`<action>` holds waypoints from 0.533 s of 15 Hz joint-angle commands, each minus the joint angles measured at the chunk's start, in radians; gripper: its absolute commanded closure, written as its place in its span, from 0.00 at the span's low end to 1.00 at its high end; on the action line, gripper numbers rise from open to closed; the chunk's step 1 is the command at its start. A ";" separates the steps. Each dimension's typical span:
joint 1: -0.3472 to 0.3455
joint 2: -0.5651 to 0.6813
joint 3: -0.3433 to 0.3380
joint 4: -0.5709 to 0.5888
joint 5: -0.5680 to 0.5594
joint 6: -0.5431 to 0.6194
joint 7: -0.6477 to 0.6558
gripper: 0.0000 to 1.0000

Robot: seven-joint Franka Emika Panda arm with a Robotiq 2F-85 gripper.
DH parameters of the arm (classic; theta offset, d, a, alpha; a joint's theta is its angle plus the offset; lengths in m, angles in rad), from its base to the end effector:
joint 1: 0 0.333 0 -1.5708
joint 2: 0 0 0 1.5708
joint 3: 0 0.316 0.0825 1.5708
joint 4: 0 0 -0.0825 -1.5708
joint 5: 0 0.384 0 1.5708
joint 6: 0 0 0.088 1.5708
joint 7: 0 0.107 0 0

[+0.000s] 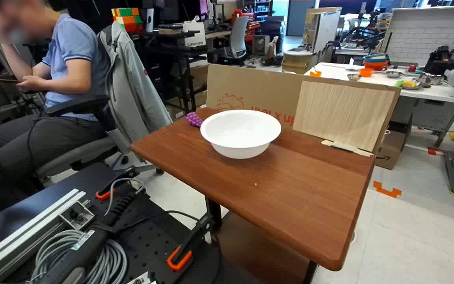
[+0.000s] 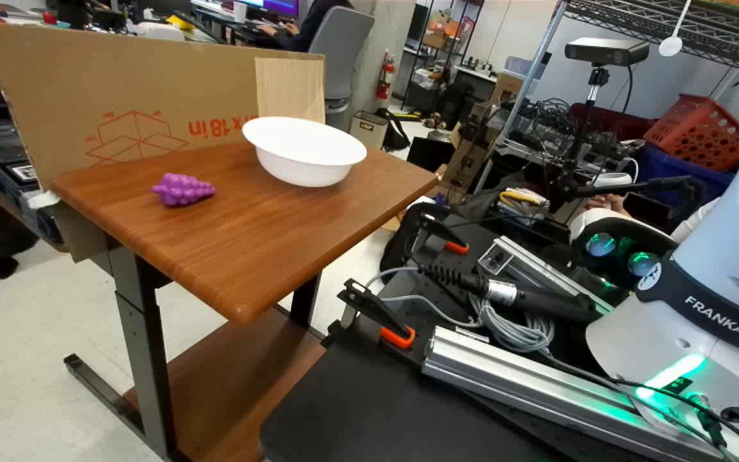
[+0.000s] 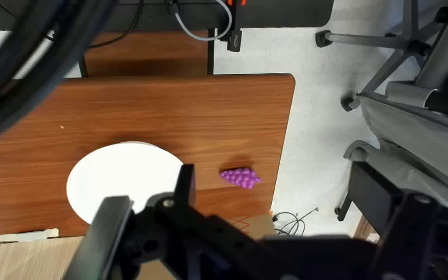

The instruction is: Put the plastic grape toy in the white dish

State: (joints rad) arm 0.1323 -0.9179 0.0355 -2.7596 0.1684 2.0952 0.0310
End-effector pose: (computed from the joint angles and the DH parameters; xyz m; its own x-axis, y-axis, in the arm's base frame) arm 0.2979 0.0588 0.4860 0.9695 0.0414 0.2417 0.0774 -0.9870 -0.1412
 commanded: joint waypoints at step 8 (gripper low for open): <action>-0.037 0.074 0.023 0.040 0.018 0.025 0.100 0.00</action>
State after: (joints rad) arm 0.1158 -0.9087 0.0362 -2.7584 0.1691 2.0962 0.1073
